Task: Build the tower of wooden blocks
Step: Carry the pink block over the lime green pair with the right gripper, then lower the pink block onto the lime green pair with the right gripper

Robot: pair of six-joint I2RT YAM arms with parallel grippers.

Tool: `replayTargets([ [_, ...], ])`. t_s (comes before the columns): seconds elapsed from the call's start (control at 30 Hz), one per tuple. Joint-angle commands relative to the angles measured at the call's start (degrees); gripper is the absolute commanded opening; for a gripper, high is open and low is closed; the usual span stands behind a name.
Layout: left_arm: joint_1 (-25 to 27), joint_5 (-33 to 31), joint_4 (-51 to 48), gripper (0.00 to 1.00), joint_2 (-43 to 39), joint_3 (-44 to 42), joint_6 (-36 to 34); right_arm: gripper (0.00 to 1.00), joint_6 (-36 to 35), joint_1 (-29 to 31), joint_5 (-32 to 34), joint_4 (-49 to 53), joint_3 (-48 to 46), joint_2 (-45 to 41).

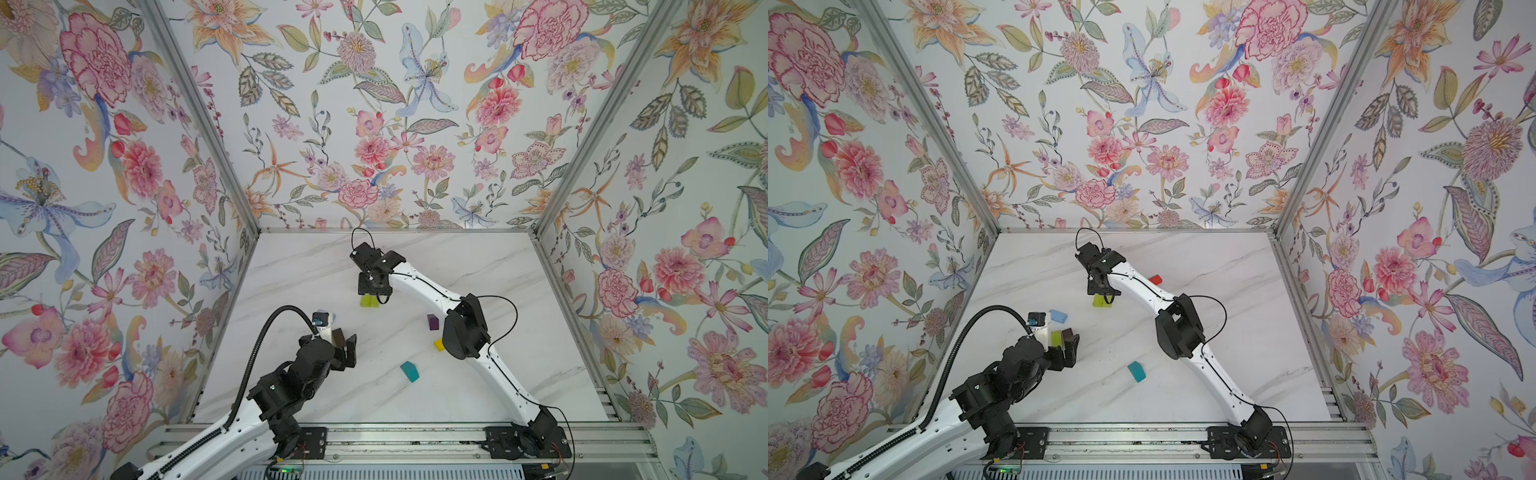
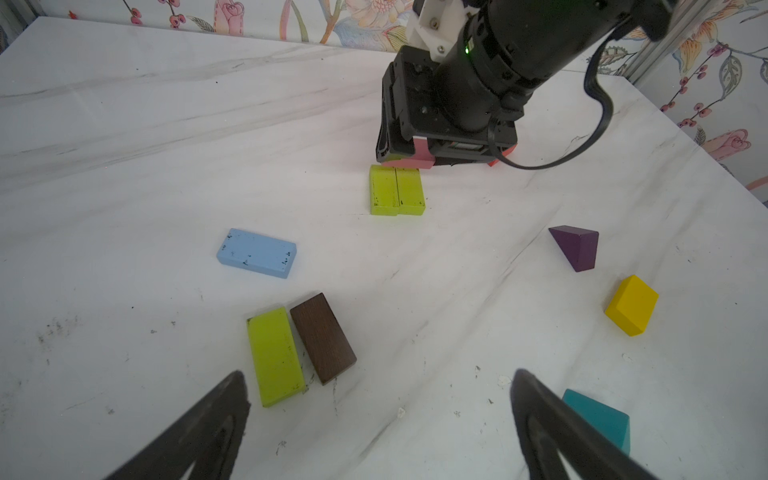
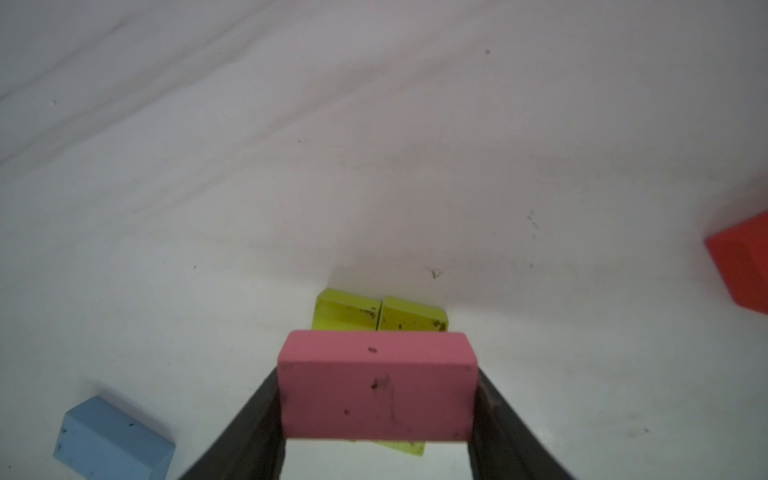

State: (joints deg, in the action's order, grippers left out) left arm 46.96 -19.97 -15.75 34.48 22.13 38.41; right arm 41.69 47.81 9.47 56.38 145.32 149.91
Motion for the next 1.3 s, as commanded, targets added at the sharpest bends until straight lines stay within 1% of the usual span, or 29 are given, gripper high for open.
replayTargets([
  [0.0,0.7,-1.1,0.6,0.99,-0.4,-0.8,-0.5,0.54,1.0,-0.2,0.2,1.5,1.4,1.7],
  [0.97,0.7,-1.2,0.5,0.99,-1.3,-1.0,-0.5,0.57,0.9,-0.5,-0.8,1.3,2.3,3.5],
  [1.27,0.6,-1.3,0.6,0.99,-1.3,-1.0,-0.5,0.60,0.9,-0.4,-1.4,1.3,3.2,4.1],
])
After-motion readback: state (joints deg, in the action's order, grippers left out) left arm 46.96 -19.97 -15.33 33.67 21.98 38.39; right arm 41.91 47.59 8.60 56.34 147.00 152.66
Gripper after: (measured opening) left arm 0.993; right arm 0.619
